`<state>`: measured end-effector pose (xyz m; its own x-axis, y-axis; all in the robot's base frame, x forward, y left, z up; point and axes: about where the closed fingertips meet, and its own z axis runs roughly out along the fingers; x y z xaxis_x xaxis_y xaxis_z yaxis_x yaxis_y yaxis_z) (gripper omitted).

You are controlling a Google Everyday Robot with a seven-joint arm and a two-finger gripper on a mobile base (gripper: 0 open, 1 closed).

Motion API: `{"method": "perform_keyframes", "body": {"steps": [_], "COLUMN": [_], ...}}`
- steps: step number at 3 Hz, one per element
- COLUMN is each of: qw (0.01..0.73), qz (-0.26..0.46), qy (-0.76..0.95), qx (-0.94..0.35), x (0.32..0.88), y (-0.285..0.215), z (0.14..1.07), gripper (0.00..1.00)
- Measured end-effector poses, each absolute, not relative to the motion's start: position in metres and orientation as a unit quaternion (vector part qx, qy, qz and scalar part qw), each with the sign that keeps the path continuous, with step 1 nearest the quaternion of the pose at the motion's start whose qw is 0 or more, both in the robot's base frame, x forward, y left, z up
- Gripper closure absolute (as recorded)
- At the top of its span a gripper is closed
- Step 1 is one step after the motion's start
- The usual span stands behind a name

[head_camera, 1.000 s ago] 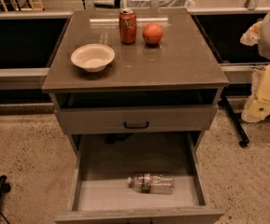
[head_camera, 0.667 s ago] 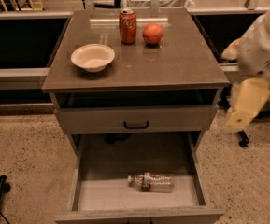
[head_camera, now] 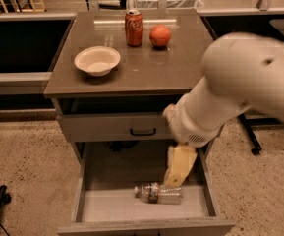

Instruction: Pick water bottle from middle drawer and place on counter

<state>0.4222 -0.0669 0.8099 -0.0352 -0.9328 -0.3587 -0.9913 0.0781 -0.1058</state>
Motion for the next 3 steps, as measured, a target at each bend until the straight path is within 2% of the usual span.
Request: {"method": "perform_keyframes", "body": {"steps": [2,3], "qw": [0.164,0.157], "qz": [0.090,0.088], "qy": [0.707,0.695], "qx": [-0.682,-0.696], "x": [0.411,0.423], "y": [-0.052,-0.040], "z": [0.779,0.754], "gripper": [0.00,0.00]}}
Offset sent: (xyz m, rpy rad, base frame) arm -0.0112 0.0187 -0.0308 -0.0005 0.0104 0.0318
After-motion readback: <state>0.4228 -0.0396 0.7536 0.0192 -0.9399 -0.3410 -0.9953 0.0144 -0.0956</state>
